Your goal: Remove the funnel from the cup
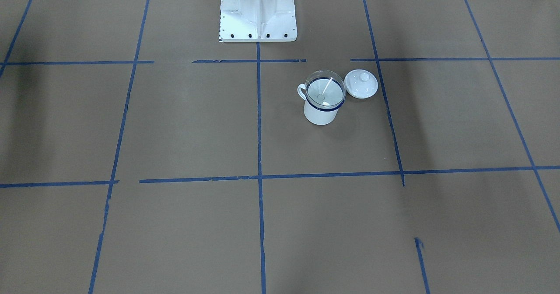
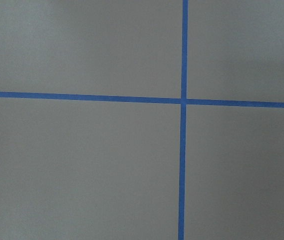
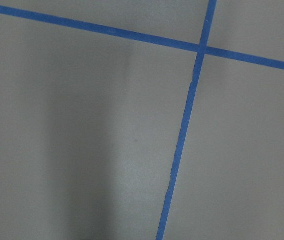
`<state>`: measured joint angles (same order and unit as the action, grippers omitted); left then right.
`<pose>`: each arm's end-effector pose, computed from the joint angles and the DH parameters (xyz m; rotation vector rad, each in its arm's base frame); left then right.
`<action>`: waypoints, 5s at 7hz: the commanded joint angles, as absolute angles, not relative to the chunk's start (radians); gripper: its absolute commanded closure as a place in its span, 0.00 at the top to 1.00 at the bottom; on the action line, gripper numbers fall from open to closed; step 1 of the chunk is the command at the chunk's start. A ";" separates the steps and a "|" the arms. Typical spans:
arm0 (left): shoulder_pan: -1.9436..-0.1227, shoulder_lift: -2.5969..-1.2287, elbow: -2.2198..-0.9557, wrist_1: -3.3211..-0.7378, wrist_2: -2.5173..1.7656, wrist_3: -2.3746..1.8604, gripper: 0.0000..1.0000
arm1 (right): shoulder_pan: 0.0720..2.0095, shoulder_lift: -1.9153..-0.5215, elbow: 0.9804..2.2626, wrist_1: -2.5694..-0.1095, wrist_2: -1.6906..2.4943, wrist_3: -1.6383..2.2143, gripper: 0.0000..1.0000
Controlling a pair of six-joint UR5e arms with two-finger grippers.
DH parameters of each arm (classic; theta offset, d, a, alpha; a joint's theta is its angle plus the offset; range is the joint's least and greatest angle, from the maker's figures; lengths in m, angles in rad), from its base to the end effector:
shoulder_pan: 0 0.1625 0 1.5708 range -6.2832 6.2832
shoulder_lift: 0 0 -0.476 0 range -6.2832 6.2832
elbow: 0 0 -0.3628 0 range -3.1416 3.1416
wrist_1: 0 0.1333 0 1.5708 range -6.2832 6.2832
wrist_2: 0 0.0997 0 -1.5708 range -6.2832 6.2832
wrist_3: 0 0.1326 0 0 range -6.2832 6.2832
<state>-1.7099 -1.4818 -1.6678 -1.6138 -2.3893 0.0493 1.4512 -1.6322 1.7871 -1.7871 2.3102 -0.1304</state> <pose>-0.0950 -0.4155 0.7191 0.1249 0.8103 -0.0638 -0.0068 -0.4250 0.6855 -0.0547 -0.7410 -0.2157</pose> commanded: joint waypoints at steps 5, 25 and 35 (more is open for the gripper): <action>-1.452 -1.479 -1.969 -1.698 -2.399 -0.769 1.00 | 1.451 -1.632 1.787 -1.787 2.310 -0.129 1.00; -0.647 -2.206 -1.733 -1.542 -2.168 -1.706 0.00 | 1.451 -1.632 1.787 -1.787 2.310 -0.130 1.00; -0.848 -2.157 -1.579 -2.079 -1.848 -1.768 0.00 | 1.451 -1.632 1.787 -1.787 2.310 -0.130 1.00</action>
